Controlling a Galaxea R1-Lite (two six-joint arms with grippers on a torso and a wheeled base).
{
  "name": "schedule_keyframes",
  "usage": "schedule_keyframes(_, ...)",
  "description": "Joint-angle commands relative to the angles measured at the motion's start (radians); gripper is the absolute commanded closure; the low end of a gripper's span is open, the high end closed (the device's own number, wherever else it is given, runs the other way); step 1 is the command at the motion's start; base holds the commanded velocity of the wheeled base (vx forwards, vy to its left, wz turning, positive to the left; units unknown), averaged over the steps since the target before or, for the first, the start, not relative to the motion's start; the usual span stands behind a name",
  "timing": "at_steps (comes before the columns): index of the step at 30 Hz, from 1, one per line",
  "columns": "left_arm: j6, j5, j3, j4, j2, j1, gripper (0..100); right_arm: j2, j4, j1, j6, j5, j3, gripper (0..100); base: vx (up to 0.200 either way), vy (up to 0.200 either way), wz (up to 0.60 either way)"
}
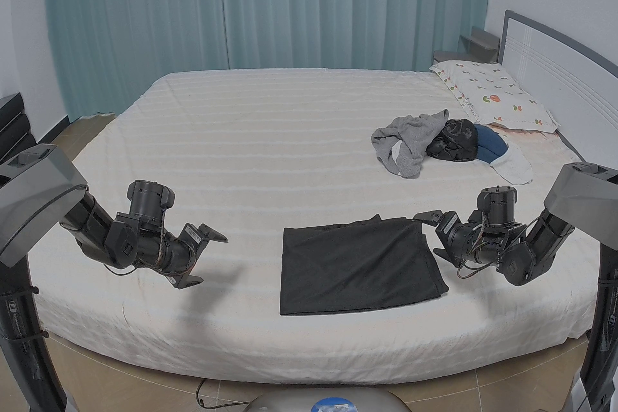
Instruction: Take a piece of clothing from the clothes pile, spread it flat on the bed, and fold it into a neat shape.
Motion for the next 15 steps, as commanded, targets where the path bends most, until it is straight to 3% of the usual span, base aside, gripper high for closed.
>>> schedule_keyframes(1, -0.002, 0.0, -0.004, 0.0, 0.003, -0.006, 0, 0.008, 0.0, 0.002, -0.003, -0.001, -0.001, 0, 0.0, -0.2, 0.0)
schedule_keyframes(13, -0.002, 0.0, -0.023, 0.0, 0.008, -0.006, 0, 0.014, 0.0, 0.005, -0.003, 0.0, -0.004, 0, 0.0, -0.2, 0.0)
schedule_keyframes(15, -0.002, 0.002, -0.029, 0.001, 0.012, -0.006, 0, 0.023, 0.0, 0.01, -0.005, -0.003, -0.009, 0, 0.0, 0.0, 0.0)
